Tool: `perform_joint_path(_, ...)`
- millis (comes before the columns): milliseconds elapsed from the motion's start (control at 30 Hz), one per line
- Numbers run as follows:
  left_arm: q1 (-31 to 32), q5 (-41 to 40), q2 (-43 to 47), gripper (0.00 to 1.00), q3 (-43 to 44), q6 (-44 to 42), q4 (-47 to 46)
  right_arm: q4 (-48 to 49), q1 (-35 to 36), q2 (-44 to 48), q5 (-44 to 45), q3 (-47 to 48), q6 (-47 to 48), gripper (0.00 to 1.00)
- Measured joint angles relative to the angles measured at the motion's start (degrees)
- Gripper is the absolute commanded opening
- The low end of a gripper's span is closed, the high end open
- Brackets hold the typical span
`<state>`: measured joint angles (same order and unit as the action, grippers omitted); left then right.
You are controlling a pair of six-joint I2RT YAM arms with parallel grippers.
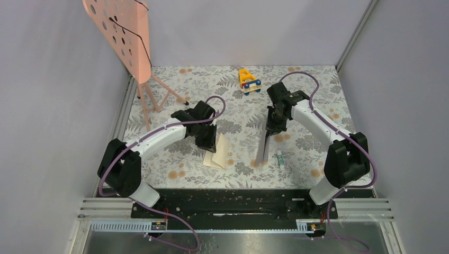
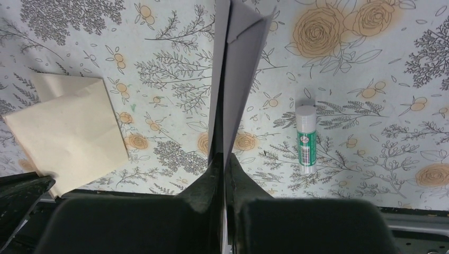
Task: Place the letter into the envelope and seal it
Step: Place the envelope at the center of the board.
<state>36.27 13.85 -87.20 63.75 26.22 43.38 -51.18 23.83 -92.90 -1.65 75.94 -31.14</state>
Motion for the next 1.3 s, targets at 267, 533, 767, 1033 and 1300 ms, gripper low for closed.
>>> perform_joint_path(267,-0.8,-4.5,-0.2,0.64,-1.6,2.5,-0.1,2.0,-1.9,-0.8,0.0,0.0,1.8,0.00)
perform_joint_path(533,-1.3,-7.3,-0.2,0.79,-1.6,3.4,0.0,-0.2,-4.0,-3.2,3.1,0.0,3.1,0.50)
perform_joint_path(767,-3.1,-8.7,-0.2,0.80,-2.6,3.8,0.2,-5.6,-4.7,-3.0,10.8,0.5,4.2,0.51)
perform_joint_path(1033,-5.8,-9.3,-0.1,0.88,-3.5,3.7,0.2,-7.5,-4.7,2.0,10.6,2.7,3.0,0.50)
perform_joint_path(1300,-8.7,-7.3,-0.1,0.89,-7.5,3.8,-1.5,10.3,5.5,7.9,-5.6,-6.9,-6.0,0.53)
